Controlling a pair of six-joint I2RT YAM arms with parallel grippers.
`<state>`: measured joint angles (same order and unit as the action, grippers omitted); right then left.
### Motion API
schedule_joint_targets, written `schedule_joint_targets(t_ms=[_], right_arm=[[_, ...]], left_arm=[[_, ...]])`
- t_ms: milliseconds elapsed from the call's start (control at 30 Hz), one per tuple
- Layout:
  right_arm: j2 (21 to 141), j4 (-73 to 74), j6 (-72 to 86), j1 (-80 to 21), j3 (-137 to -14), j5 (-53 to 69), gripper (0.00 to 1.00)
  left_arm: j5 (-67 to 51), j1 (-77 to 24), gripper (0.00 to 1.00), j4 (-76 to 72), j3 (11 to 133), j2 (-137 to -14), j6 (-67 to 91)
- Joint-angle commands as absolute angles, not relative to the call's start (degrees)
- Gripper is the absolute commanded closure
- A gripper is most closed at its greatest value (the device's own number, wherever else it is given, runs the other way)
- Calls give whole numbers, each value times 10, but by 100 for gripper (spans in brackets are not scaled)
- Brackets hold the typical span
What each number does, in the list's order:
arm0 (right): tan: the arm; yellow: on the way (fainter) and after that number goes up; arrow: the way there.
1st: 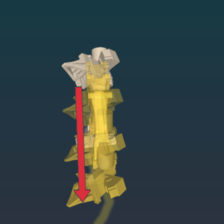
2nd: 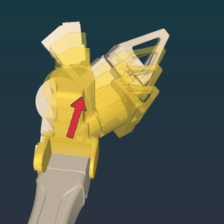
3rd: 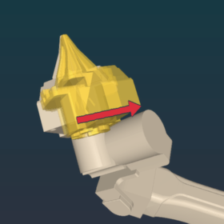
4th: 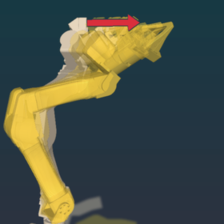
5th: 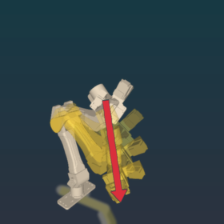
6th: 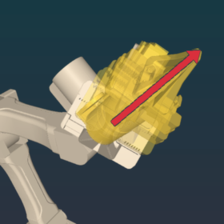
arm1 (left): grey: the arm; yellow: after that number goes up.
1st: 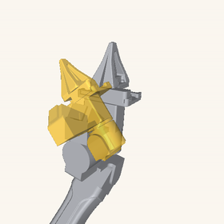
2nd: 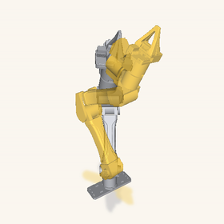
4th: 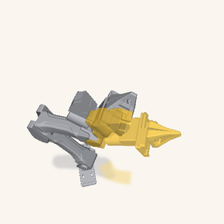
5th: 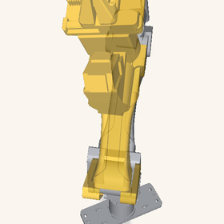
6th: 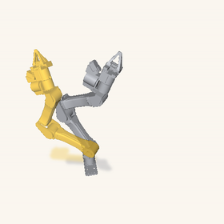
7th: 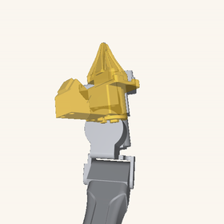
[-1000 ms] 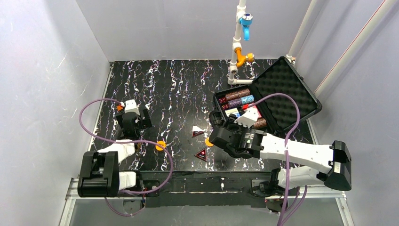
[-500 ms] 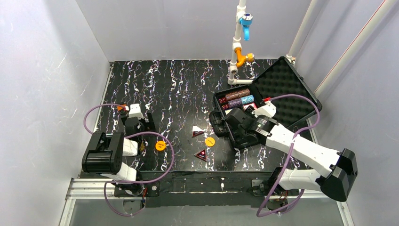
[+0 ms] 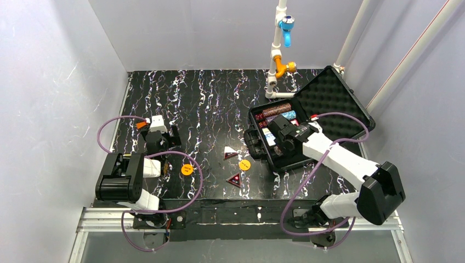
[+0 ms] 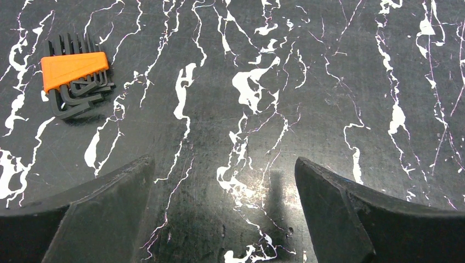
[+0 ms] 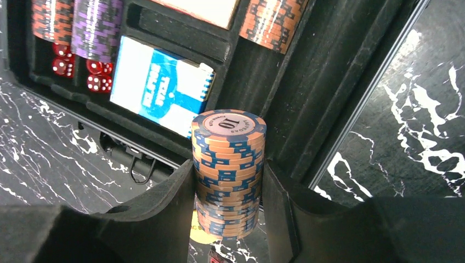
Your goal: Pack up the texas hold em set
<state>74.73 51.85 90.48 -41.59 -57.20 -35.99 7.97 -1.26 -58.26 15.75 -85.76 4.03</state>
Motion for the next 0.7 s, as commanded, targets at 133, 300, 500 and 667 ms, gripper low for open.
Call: schedule_joint_targets(t_ms=[133,300,500,667], right_arm=[[768,451,911,-376,-552,-280,99],[774,439,915,-357,-540,-268,99],[773,404,900,-333,-517,-240,99],[781,400,890,-317,-513,-229,99]], left_arm=[[93,-15,2,-586,163,-848,33],[93,-15,2,-586,163,-848,34],[93,-15,2,-586,163,-848,34],[93,-15,2,-587,163,-848,34]])
